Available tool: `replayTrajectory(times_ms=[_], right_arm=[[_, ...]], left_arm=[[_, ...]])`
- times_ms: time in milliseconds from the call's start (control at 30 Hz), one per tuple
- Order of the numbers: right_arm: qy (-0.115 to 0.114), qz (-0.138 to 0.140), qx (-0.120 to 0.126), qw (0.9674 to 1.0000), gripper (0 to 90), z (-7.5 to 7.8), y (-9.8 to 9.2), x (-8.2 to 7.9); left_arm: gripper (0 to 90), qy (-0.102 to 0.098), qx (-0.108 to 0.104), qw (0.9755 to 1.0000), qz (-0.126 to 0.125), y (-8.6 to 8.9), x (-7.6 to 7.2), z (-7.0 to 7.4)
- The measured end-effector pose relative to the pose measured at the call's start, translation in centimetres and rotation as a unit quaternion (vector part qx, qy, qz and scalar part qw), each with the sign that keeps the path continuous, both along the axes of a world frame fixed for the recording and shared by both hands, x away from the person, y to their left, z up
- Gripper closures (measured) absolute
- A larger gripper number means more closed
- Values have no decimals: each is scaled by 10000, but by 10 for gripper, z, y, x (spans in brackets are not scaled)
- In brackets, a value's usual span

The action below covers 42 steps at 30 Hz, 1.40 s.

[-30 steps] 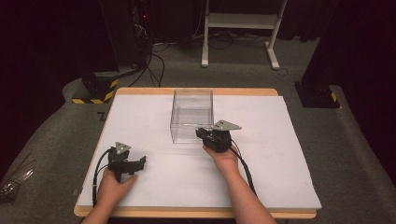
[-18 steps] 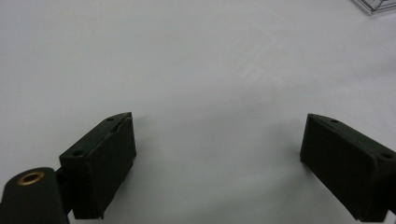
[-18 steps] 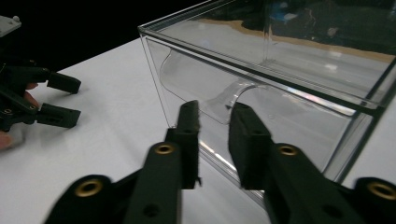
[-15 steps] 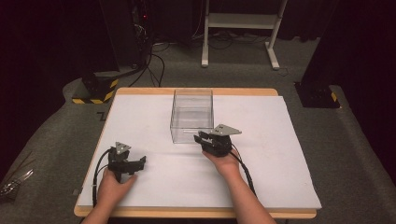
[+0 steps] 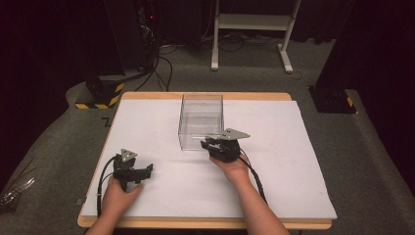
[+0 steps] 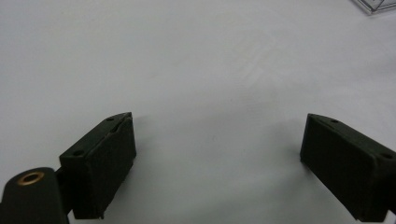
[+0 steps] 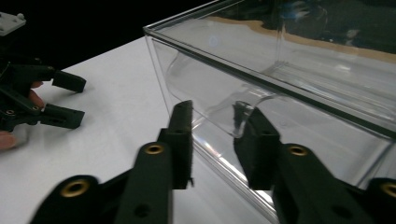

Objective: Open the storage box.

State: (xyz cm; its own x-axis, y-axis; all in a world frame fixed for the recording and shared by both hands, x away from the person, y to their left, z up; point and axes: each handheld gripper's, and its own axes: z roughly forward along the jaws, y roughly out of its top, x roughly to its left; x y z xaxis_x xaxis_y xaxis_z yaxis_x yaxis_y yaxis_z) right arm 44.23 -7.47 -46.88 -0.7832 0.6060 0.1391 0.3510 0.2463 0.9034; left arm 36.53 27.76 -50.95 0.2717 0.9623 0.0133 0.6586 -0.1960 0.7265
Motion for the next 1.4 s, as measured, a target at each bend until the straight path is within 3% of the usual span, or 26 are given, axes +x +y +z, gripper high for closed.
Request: replayTrajectory(times_ms=[433,1400], right_arm=[[-25,174,-33,9998,769,0,-7,-3],[-54,304,43,9995,796,-2,-14,-34]], left_arm=[[108,1,-1,10000,1,0,0,0],[108,1,-2,10000,2,0,0,0]])
